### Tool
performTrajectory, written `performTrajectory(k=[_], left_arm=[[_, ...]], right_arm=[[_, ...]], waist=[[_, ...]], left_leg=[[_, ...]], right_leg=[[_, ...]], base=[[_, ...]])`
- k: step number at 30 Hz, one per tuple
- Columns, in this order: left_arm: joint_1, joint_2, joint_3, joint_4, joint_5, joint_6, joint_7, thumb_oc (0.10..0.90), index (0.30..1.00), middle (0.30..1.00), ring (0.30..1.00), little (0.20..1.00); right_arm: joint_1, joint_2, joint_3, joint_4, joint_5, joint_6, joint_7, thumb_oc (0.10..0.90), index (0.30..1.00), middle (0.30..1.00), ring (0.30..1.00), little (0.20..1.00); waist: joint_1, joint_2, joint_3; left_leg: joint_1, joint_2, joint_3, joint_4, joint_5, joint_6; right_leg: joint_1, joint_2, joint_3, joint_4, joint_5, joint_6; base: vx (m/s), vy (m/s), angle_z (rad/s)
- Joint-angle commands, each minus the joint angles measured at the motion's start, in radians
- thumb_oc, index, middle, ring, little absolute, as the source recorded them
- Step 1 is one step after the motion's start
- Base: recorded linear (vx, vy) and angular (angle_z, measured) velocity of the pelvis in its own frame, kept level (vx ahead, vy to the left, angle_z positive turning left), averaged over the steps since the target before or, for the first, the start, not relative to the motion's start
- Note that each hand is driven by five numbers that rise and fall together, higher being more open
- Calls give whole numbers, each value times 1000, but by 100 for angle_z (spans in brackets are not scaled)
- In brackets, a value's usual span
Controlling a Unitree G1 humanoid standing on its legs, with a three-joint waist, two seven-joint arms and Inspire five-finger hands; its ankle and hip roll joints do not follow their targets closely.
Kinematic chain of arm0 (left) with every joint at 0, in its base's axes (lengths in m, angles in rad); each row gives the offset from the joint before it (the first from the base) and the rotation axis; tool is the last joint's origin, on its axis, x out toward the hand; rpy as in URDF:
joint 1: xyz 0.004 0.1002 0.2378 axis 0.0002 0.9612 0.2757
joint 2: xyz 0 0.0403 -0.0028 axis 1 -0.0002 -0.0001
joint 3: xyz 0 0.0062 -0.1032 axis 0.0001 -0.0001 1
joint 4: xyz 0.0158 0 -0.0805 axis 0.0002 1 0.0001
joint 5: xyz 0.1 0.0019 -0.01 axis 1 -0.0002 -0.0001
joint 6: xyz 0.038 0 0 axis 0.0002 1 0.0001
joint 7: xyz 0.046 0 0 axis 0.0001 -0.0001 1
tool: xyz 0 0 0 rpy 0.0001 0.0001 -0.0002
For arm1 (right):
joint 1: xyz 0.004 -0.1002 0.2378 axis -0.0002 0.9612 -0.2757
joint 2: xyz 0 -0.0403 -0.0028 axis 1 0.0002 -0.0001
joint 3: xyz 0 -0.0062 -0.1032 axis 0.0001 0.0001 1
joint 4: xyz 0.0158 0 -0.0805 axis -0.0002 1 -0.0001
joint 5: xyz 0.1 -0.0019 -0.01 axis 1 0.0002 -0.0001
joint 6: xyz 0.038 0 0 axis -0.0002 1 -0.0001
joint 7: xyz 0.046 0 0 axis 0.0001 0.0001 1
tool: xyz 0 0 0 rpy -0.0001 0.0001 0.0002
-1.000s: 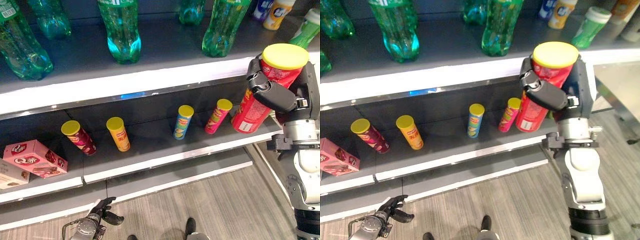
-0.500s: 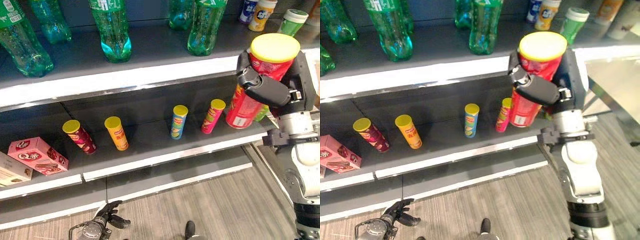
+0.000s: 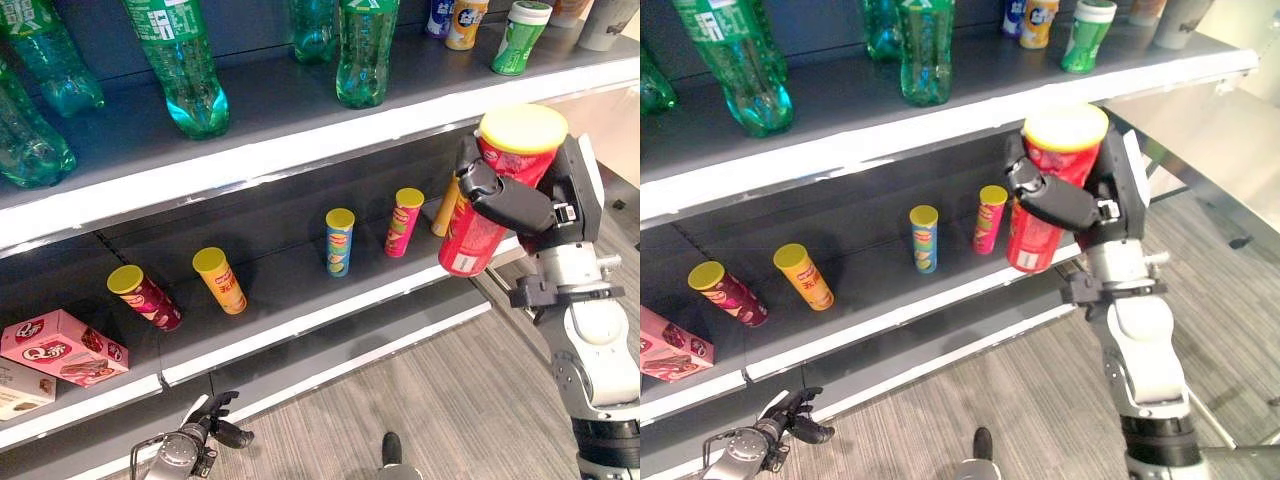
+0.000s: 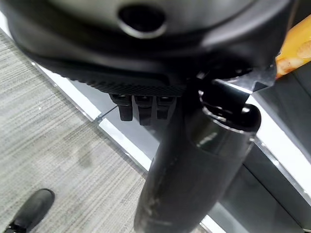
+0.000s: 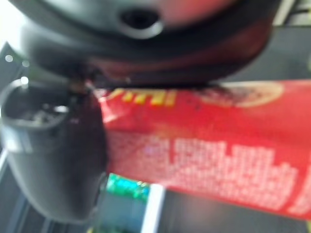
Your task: Put the goods on the table back onto the shelves and tidy them up.
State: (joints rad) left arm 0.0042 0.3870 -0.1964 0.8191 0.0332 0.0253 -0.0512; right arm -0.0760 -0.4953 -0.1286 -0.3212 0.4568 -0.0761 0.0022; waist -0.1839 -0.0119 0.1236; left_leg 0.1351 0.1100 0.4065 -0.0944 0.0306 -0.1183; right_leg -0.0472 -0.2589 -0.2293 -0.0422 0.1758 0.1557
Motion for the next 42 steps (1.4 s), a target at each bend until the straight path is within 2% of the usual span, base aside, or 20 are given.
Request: performTrajectory(k=[1, 10, 17, 19, 20, 21, 34, 42], left_arm=[[-61, 48, 11, -7, 37, -49, 35, 800, 900, 900, 900, 900], [-49, 39, 25, 9, 57, -55, 46, 800, 900, 900, 900, 900], [-45, 36, 40, 12, 74, -62, 57, 800, 900, 900, 900, 900], [-52, 33, 40, 16, 73, -63, 70, 800, 900, 900, 900, 900], [-52, 33, 40, 16, 73, -63, 70, 800, 900, 900, 900, 900], [-56, 33, 32, 8, 62, -60, 80, 800, 900, 900, 900, 900], [-10, 25, 33, -25, 4, -45, 120, 800, 900, 900, 900, 900], [1, 22, 28, -26, -27, -40, 172, 800, 900, 900, 900, 900]], right_arm=[[-68, -12, -62, -142, 22, -73, 39, 400, 300, 300, 300, 300], [65, 38, -7, -129, 82, -54, 104, 400, 300, 300, 300, 300], [141, 30, 82, -61, 70, -33, 163, 400, 300, 300, 300, 300], [117, 15, 135, -23, -21, -28, 154, 400, 300, 300, 300, 300], [116, 15, 135, -23, -21, -29, 154, 400, 300, 300, 300, 300], [75, 5, 177, -12, -91, -28, 144, 400, 300, 300, 300, 300], [-103, 30, 299, 7, -211, -42, 67, 400, 300, 300, 300, 300], [-202, 32, 332, 35, -380, -55, -60, 400, 300, 300, 300, 300]], waist=[[8, 14, -26], [-4, 15, -18], [15, 4, -10], [29, 1, -2], [28, 1, -2], [42, 2, 6], [108, 17, 27], [148, 25, 51]], left_leg=[[92, 22, -29, 43, -184, 7], [111, 21, -23, 24, -173, 4], [114, 29, -37, 29, -170, 1], [108, 34, -50, 40, -170, 1], [108, 34, -51, 40, -170, 1], [99, 40, -64, 50, -169, 1], [68, 54, -118, 70, -160, 0], [20, 61, -159, 81, -150, 1]], right_leg=[[-37, -75, 16, 120, -57, 96], [-31, -75, 11, 112, -65, 95], [-14, -82, -15, 130, -81, 93], [-9, -88, -26, 150, -95, 90], [-9, -88, -27, 150, -95, 90], [-9, -95, -38, 174, -106, 87], [-3, -123, -94, 244, -140, 78], [-17, -141, -136, 289, -158, 74]], base=[[0, 0, 0], [0, 0, 0], [-5, -22, 3], [-8, -25, 6], [-8, -43, 15], [-2, -29, 21], [17, -22, 23], [-5, -17, 20]])
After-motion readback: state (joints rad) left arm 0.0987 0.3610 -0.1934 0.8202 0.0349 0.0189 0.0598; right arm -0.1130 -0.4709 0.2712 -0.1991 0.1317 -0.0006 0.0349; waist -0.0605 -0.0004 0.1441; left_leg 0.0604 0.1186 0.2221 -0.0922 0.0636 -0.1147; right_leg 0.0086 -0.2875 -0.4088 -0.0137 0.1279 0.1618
